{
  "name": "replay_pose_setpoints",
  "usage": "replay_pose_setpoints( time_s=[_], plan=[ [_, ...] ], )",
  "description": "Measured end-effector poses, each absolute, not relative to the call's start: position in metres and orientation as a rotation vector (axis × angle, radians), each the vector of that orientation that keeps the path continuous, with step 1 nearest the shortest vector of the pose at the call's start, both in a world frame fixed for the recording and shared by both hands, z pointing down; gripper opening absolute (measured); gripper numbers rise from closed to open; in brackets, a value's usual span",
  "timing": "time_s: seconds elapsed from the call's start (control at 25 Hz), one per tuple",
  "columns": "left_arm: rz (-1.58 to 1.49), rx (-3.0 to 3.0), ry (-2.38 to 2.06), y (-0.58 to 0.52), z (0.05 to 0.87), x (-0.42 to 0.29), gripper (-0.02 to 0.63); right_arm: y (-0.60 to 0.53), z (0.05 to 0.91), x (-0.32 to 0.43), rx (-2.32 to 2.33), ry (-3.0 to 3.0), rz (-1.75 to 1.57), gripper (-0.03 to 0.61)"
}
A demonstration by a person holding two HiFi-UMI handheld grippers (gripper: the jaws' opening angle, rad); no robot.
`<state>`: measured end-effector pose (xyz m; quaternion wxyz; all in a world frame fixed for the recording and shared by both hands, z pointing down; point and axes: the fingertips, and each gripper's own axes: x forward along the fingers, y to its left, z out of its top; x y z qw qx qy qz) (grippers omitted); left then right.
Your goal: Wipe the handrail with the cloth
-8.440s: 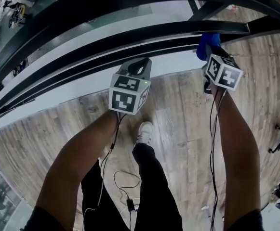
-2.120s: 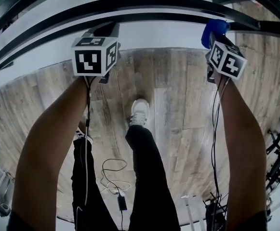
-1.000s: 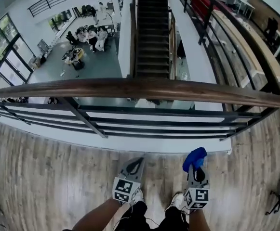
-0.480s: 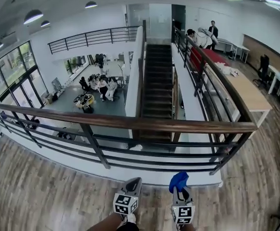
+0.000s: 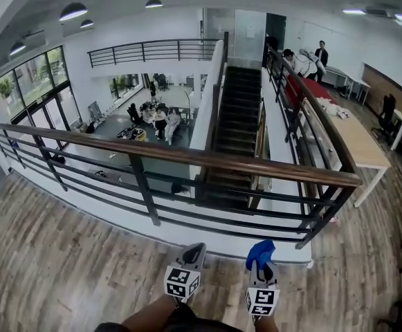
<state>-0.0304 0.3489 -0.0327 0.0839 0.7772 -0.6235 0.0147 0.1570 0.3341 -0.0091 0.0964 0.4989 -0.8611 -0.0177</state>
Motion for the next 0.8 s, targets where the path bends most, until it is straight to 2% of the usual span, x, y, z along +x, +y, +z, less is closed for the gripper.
replay_pose_setpoints(
  time_s=[0.8],
  plan=[
    [0.034,2.334,-1.890,0.378,-0.038,0.003,0.006,0.363,-0.014,0.177,1.487,-2.576,-0.084,0.069]
  ],
)
